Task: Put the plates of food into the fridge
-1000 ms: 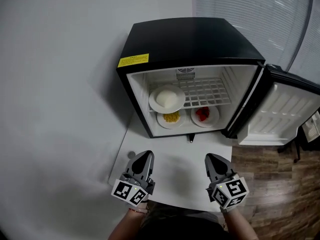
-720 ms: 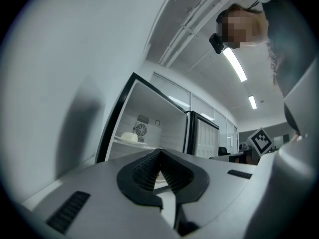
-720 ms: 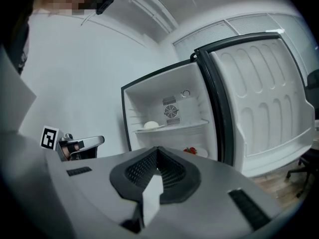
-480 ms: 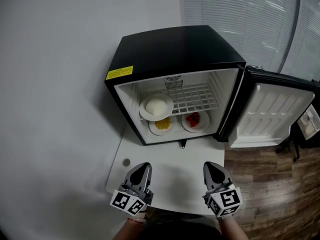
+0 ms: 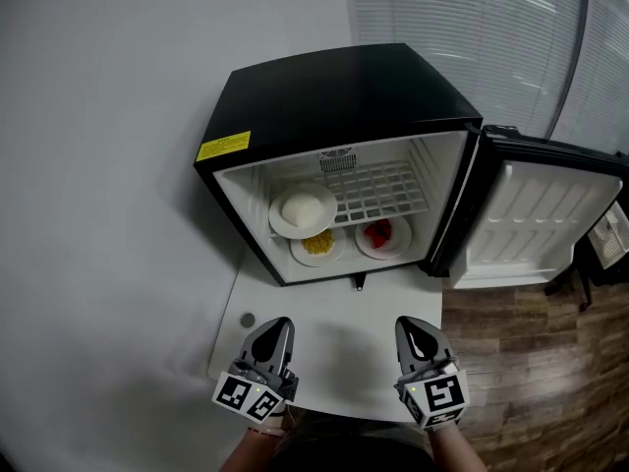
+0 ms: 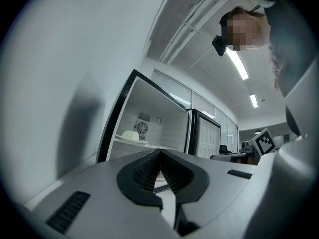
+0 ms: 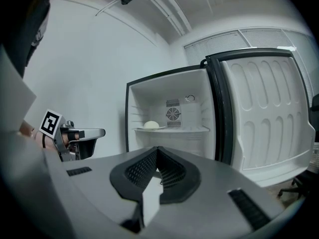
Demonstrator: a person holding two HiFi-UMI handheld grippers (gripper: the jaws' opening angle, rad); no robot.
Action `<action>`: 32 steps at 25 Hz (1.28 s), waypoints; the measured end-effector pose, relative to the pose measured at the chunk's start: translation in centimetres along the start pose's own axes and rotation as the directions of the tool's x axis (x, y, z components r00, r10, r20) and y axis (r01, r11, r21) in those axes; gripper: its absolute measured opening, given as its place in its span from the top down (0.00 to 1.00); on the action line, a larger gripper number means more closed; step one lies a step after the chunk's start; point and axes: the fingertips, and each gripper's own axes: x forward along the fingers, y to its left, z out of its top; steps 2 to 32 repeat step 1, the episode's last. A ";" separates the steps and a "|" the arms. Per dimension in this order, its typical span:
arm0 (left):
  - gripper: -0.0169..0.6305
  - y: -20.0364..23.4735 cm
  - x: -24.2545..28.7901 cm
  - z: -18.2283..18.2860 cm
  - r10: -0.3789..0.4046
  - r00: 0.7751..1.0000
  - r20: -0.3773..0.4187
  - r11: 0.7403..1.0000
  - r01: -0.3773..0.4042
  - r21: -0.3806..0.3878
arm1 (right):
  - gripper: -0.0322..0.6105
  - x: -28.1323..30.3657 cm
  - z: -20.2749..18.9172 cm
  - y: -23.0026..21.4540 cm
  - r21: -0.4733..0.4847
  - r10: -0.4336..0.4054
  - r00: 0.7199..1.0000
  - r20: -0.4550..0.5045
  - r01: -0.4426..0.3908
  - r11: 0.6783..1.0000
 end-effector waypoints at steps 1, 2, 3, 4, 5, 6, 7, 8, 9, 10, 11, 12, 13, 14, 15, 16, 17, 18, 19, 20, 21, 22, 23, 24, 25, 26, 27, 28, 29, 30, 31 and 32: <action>0.96 0.1 0.1 0.0 0.001 1.000 -0.001 1.000 -0.001 0.000 | 0.94 0.2 0.0 0.0 -0.008 0.000 1.000 0.008 0.000 1.000; 0.96 0.1 0.1 0.0 0.001 1.000 -0.001 1.000 -0.001 0.000 | 0.94 0.2 0.0 0.0 -0.008 0.000 1.000 0.008 0.000 1.000; 0.96 0.1 0.1 0.0 0.001 1.000 -0.001 1.000 -0.001 0.000 | 0.94 0.2 0.0 0.0 -0.008 0.000 1.000 0.008 0.000 1.000; 0.96 0.1 0.1 0.0 0.001 1.000 -0.001 1.000 -0.001 0.000 | 0.94 0.2 0.0 0.0 -0.008 0.000 1.000 0.008 0.000 1.000; 0.96 0.1 0.1 0.0 0.001 1.000 -0.001 1.000 -0.001 0.000 | 0.94 0.2 0.0 0.0 -0.008 0.000 1.000 0.008 0.000 1.000; 0.96 0.1 0.1 0.0 0.001 1.000 -0.001 1.000 -0.001 0.000 | 0.94 0.2 0.0 0.0 -0.008 0.000 1.000 0.008 0.000 1.000; 0.96 0.1 0.1 0.0 0.001 1.000 -0.001 1.000 -0.001 0.000 | 0.94 0.2 0.0 0.0 -0.008 0.000 1.000 0.008 0.000 1.000; 0.96 0.1 0.1 0.0 0.001 1.000 -0.001 1.000 -0.001 0.000 | 0.94 0.2 0.0 0.0 -0.008 0.000 1.000 0.008 0.000 1.000; 0.96 0.1 0.1 0.0 0.001 1.000 -0.001 1.000 -0.001 0.000 | 0.94 0.2 0.0 0.0 -0.008 0.000 1.000 0.008 0.000 1.000; 0.96 0.1 0.1 0.0 0.001 1.000 -0.001 1.000 -0.001 0.000 | 0.94 0.2 0.0 0.0 -0.008 0.000 1.000 0.008 0.000 1.000; 0.96 0.1 0.1 0.0 0.001 1.000 -0.001 1.000 -0.001 0.000 | 0.94 0.2 0.0 0.0 -0.008 0.000 1.000 0.008 0.000 1.000; 0.96 0.1 0.1 0.0 0.001 1.000 -0.001 1.000 -0.001 0.000 | 0.94 0.2 0.0 0.0 -0.008 0.000 1.000 0.008 0.000 1.000; 0.96 0.1 0.1 0.0 0.001 1.000 -0.001 1.000 -0.001 0.000 | 0.94 0.2 0.0 0.0 -0.008 0.000 1.000 0.008 0.000 1.000; 0.96 0.1 0.1 0.0 0.001 1.000 -0.001 1.000 -0.001 0.000 | 0.94 0.2 0.0 0.0 -0.008 0.000 1.000 0.008 0.000 1.000; 0.96 0.1 0.1 0.0 0.001 1.000 -0.001 1.000 -0.001 0.000 | 0.94 0.2 0.0 0.0 -0.008 0.000 1.000 0.008 0.000 1.000; 0.96 0.1 0.1 0.0 0.001 1.000 -0.001 1.000 -0.001 0.000 | 0.94 0.2 0.0 0.0 -0.008 0.000 1.000 0.008 0.000 1.000; 0.96 0.1 0.1 0.0 0.001 1.000 -0.001 1.000 -0.001 0.000 | 0.94 0.2 0.0 0.0 -0.008 0.000 1.000 0.008 0.000 1.000; 0.96 0.1 0.1 0.0 0.001 1.000 -0.001 1.000 -0.001 0.000 | 0.94 0.2 0.0 0.0 -0.008 0.000 1.000 0.008 0.000 1.000; 0.96 0.1 0.1 0.0 0.001 1.000 -0.001 1.000 -0.001 0.000 | 0.94 0.2 0.0 0.0 -0.008 0.000 1.000 0.008 0.000 1.000; 0.96 0.1 0.1 0.0 0.001 1.000 -0.001 1.000 -0.001 0.000 | 0.94 0.2 0.0 0.0 -0.008 0.000 1.000 0.008 0.000 1.000; 0.96 0.1 0.1 0.0 0.001 1.000 -0.001 1.000 -0.001 0.000 | 0.94 0.2 0.0 0.0 -0.008 0.000 1.000 0.008 0.000 1.000; 0.96 0.1 0.1 0.0 0.001 1.000 -0.001 1.000 -0.001 0.000 | 0.94 0.2 0.0 0.0 -0.008 0.000 1.000 0.008 0.000 1.000; 0.96 0.1 0.1 0.0 0.001 1.000 -0.001 1.000 -0.001 0.000 | 0.94 0.2 0.0 0.0 -0.008 0.000 1.000 0.008 0.000 1.000; 0.96 0.1 0.1 0.0 0.001 1.000 -0.001 1.000 -0.001 0.000 | 0.94 0.2 0.0 0.0 -0.008 0.000 1.000 0.008 0.000 1.000; 0.96 0.1 0.1 0.0 0.001 1.000 -0.001 1.000 -0.001 0.000 | 0.94 0.2 0.0 0.0 -0.008 0.000 1.000 0.008 0.000 1.000; 0.96 0.1 0.1 0.0 0.001 1.000 -0.001 1.000 -0.001 0.000 | 0.94 0.2 0.0 0.0 -0.008 0.000 1.000 0.008 0.000 1.000; 0.96 0.1 0.1 0.0 0.001 1.000 -0.001 1.000 -0.001 0.000 | 0.94 0.2 0.0 0.0 -0.008 0.000 1.000 0.008 0.000 1.000; 0.96 0.1 0.1 0.0 0.001 1.000 -0.001 1.000 -0.001 0.000 | 0.94 0.2 0.0 0.0 -0.008 0.000 1.000 0.008 0.000 1.000; 0.96 0.1 0.1 0.0 0.001 1.000 -0.001 1.000 -0.001 0.000 | 0.94 0.2 0.0 0.0 -0.008 0.000 1.000 0.008 0.000 1.000; 0.96 0.1 0.1 0.0 0.001 1.000 -0.001 1.000 -0.001 0.000 | 0.94 0.2 0.0 0.0 -0.008 0.000 1.000 0.008 0.000 1.000; 0.96 0.1 0.1 0.0 0.001 1.000 -0.001 1.000 -0.001 0.000 | 0.94 0.2 0.0 0.0 -0.008 0.000 1.000 0.008 0.000 1.000; 0.96 0.1 0.1 0.0 0.001 1.000 -0.001 1.000 -0.001 0.000 | 0.94 0.2 0.0 0.0 -0.008 0.000 1.000 0.008 0.000 1.000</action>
